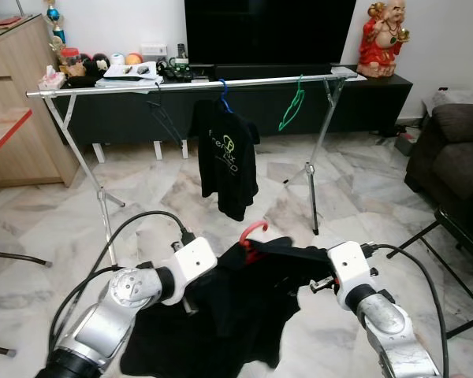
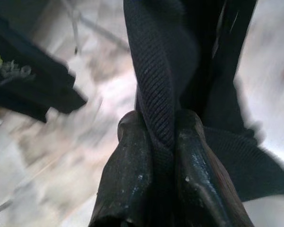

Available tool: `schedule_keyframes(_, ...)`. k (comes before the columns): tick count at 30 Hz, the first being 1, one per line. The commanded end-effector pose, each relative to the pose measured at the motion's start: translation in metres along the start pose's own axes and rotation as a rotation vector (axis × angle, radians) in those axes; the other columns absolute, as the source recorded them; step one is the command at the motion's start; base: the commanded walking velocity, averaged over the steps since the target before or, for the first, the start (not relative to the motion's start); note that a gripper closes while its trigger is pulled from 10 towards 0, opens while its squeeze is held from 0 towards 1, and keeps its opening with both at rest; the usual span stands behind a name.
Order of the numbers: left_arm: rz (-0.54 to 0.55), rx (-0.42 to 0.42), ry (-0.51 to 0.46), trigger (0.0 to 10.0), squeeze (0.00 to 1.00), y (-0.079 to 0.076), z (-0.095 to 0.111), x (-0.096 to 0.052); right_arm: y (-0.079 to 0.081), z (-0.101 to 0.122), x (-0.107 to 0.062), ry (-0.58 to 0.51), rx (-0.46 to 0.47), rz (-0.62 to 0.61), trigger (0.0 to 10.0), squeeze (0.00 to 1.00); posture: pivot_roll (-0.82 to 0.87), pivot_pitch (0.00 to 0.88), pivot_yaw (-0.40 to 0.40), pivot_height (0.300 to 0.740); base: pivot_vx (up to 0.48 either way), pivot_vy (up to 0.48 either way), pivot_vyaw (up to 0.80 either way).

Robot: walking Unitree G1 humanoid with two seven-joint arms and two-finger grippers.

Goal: Hang hanger

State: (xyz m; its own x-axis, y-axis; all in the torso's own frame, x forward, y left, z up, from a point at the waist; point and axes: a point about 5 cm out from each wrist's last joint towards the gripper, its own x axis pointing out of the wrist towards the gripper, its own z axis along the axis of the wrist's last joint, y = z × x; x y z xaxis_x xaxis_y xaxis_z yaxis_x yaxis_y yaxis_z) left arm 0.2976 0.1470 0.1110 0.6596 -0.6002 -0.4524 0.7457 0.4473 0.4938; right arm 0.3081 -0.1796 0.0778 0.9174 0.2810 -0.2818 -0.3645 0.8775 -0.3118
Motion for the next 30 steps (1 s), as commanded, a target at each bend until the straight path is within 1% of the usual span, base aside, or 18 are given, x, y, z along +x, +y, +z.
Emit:
schedule_keyframes(1,0.023,0.034,0.057,10.0,0.00,0.005,-0.011,-0.007,-0.014,-0.001,-0.002,0.024,-0.020,-0.030,0.0,0.00,-0.02,0.000,-0.045,0.740,0.000,0.000,0.00)
schedule_keyframes(2,-0.003,0.046,0.046,10.0,0.00,0.006,-0.013,-0.012,-0.016,-0.003,-0.003,0.039,-0.041,-0.023,0.0,0.00,-0.02,0.000,-0.046,0.740,0.000,0.000,0.00)
schedule_keyframes(3,-0.003,0.046,0.046,10.0,0.00,0.006,-0.013,-0.012,-0.016,-0.003,-0.003,0.039,-0.041,-0.023,0.0,0.00,-0.02,0.000,-0.046,0.740,0.000,0.000,0.00)
schedule_keyframes(4,-0.030,0.048,0.030,10.0,0.00,0.012,-0.014,-0.022,-0.021,-0.007,-0.004,0.064,-0.059,-0.022,0.0,0.00,-0.02,0.000,-0.047,0.740,0.000,0.000,0.00)
schedule_keyframes(7,-0.072,0.044,-0.010,10.0,0.00,0.020,-0.014,-0.035,-0.028,-0.011,-0.007,0.097,-0.083,-0.025,0.0,0.00,-0.02,0.000,-0.048,0.740,0.000,0.000,0.00)
schedule_keyframes(11,-0.177,0.063,-0.059,10.0,0.00,0.022,-0.013,-0.051,-0.034,-0.017,-0.009,0.133,-0.110,-0.027,0.0,0.00,-0.01,0.000,-0.051,0.740,0.000,0.000,0.00)
schedule_keyframes(12,-0.224,0.069,-0.057,10.0,0.00,0.021,-0.016,-0.056,-0.035,-0.019,-0.010,0.145,-0.113,-0.024,0.0,0.00,-0.01,0.000,-0.051,0.740,0.000,0.000,0.00)
schedule_keyframes(13,-0.224,0.069,-0.057,10.0,0.00,0.021,-0.016,-0.056,-0.035,-0.019,-0.010,0.145,-0.113,-0.024,0.0,0.00,-0.01,0.000,-0.051,0.740,0.000,0.000,0.00)
schedule_keyframes(16,-0.259,0.136,-0.088,10.0,0.00,0.021,-0.018,-0.060,-0.035,-0.021,-0.010,0.157,-0.121,-0.004,0.0,0.00,-0.02,0.000,-0.051,0.740,0.000,0.000,0.00)
schedule_keyframes(17,-0.259,0.136,-0.088,10.0,0.00,0.021,-0.018,-0.060,-0.035,-0.021,-0.010,0.157,-0.121,-0.004,0.0,0.00,-0.02,0.000,-0.051,0.740,0.000,0.000,0.00)
schedule_keyframes(18,-0.289,0.167,-0.108,10.0,0.00,0.019,-0.017,-0.062,-0.036,-0.023,-0.011,0.164,-0.125,0.001,0.0,0.00,-0.02,0.000,-0.052,0.740,0.000,0.000,0.00)
schedule_keyframes(20,-0.311,0.191,-0.112,10.0,0.00,0.018,-0.018,-0.064,-0.036,-0.025,-0.012,0.175,-0.129,0.010,0.0,0.00,-0.02,0.000,-0.053,0.740,0.000,0.000,0.00)
schedule_keyframes(22,-0.362,0.180,-0.099,10.0,0.00,0.014,-0.020,-0.066,-0.036,-0.028,-0.013,0.191,-0.140,0.024,0.0,0.00,-0.02,0.000,-0.053,0.740,0.000,0.000,0.00)
schedule_keyframes(23,-0.392,0.152,-0.117,10.0,0.00,0.013,-0.020,-0.068,-0.037,-0.032,-0.015,0.209,-0.159,0.033,0.0,0.00,-0.03,0.000,-0.054,0.740,0.000,0.000,0.00)
schedule_keyframes(25,-0.381,0.136,-0.152,10.0,0.00,0.014,-0.017,-0.070,-0.038,-0.035,-0.017,0.225,-0.175,0.036,0.0,0.00,-0.03,0.000,-0.055,0.740,0.000,0.000,0.00)
schedule_keyframes(28,-0.378,0.141,-0.180,10.0,0.00,0.017,-0.015,-0.072,-0.040,-0.039,-0.019,0.243,-0.181,0.036,0.0,0.00,-0.03,0.000,-0.057,0.740,0.000,0.000,0.00)
schedule_keyframes(30,-0.369,0.146,-0.199,10.0,0.00,0.022,-0.012,-0.074,-0.042,-0.046,-0.022,0.273,-0.190,0.040,0.0,0.00,-0.02,0.000,-0.058,0.740,0.000,0.000,0.00)
